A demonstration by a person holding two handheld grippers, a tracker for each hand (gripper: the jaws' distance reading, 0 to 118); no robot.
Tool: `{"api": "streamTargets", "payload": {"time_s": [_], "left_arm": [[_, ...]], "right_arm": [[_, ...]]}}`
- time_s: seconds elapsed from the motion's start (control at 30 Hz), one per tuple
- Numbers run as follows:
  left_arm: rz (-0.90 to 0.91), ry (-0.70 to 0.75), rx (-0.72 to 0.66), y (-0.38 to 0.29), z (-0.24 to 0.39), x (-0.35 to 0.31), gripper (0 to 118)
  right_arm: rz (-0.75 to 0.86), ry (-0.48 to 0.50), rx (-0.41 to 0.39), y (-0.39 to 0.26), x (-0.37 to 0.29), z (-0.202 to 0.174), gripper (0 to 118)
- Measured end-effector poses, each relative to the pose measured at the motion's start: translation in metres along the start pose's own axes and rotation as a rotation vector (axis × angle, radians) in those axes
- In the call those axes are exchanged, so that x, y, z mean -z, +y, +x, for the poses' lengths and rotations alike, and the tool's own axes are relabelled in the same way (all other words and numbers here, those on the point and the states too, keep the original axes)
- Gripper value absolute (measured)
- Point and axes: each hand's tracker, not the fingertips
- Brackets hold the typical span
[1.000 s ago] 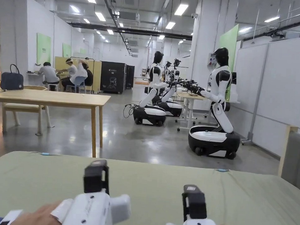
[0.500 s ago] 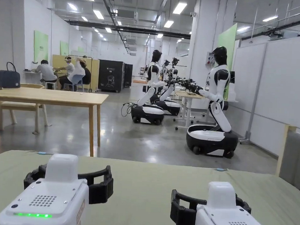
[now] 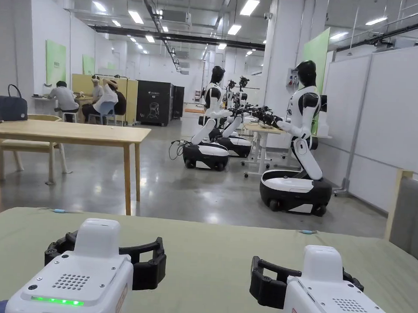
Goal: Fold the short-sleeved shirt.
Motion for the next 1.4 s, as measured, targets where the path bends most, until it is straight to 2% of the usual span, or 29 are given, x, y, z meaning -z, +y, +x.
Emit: {"api": "streamTargets", "payload": {"time_s": [0.07,0.1,0.13,0.17,0.2,0.23,0.3,0.4,0.53,0.63,0.77,0.9,1.0,1.1,1.13,1.17,1.2,1.23,1.27,1.3,1.33,1.4], "left_arm": [[-0.006,-0.022,0.002,-0.001,0.001,0.000,114],[-0.007,-0.036,0.002,-0.001,0.001,-0.001,108],[-0.001,-0.056,0.002,-0.002,0.002,-0.003,85],[-0.004,-0.044,0.002,-0.002,0.002,-0.002,18],[-0.035,0.040,0.023,-0.002,0.004,0.000,0],[-0.029,0.022,0.060,-0.002,0.007,0.002,0],[-0.038,-0.041,0.009,-0.004,0.007,0.003,0],[-0.028,-0.018,0.029,-0.006,0.010,0.002,0],[-0.028,0.019,0.024,-0.006,-0.009,-0.006,0],[-0.037,0.092,0.035,-0.009,-0.040,-0.022,0],[-0.105,0.238,0.043,-0.015,-0.098,-0.050,0],[-0.248,0.352,0.010,-0.028,-0.165,-0.069,0],[-0.337,0.378,-0.029,-0.041,-0.200,-0.071,0],[-0.386,0.369,-0.055,-0.058,-0.223,-0.062,0],[-0.395,0.358,-0.063,-0.065,-0.231,-0.056,1],[-0.404,0.354,-0.069,-0.072,-0.238,-0.049,21],[-0.414,0.352,-0.072,-0.079,-0.244,-0.040,53],[-0.443,0.346,-0.078,-0.088,-0.247,-0.026,100],[-0.490,0.333,-0.085,-0.100,-0.252,-0.011,118],[-0.489,0.386,-0.091,-0.112,-0.260,-0.009,118],[-0.491,0.315,-0.052,-0.120,-0.264,0.011,118],[-0.584,0.295,-0.070,-0.155,-0.273,0.062,118]], "right_arm": [[-0.002,-0.003,0.002,0.001,0.001,0.000,118],[-0.007,-0.006,-0.002,0.001,-0.001,0.000,118],[-0.010,0.003,-0.015,0.001,-0.003,0.001,110],[0.004,0.010,-0.028,0.001,-0.005,0.000,64],[-0.011,-0.042,-0.069,0.002,-0.003,-0.004,1],[0.007,-0.097,-0.109,-0.002,-0.006,-0.009,0],[0.007,-0.020,-0.091,-0.004,-0.008,-0.009,0],[0.001,-0.038,-0.105,-0.002,-0.008,-0.013,0],[0.001,0.006,-0.092,0.000,-0.006,-0.022,0],[0.004,0.077,-0.104,0.002,0.003,-0.050,0],[-0.006,0.257,-0.097,-0.004,0.015,-0.114,0],[-0.046,0.439,-0.101,-0.020,0.021,-0.185,0],[-0.075,0.493,-0.099,-0.032,0.025,-0.212,0],[-0.091,0.502,-0.100,-0.042,0.033,-0.221,0],[-0.100,0.498,-0.103,-0.046,0.036,-0.223,0],[-0.108,0.492,-0.106,-0.048,0.040,-0.221,0],[-0.116,0.484,-0.111,-0.051,0.043,-0.221,0],[-0.125,0.474,-0.118,-0.055,0.047,-0.219,0],[-0.132,0.463,-0.125,-0.059,0.050,-0.217,0],[-0.140,0.454,-0.131,-0.061,0.053,-0.215,0],[-0.151,0.434,-0.137,-0.065,0.057,-0.213,0],[-0.177,0.407,-0.145,-0.075,0.064,-0.207,0]]}}
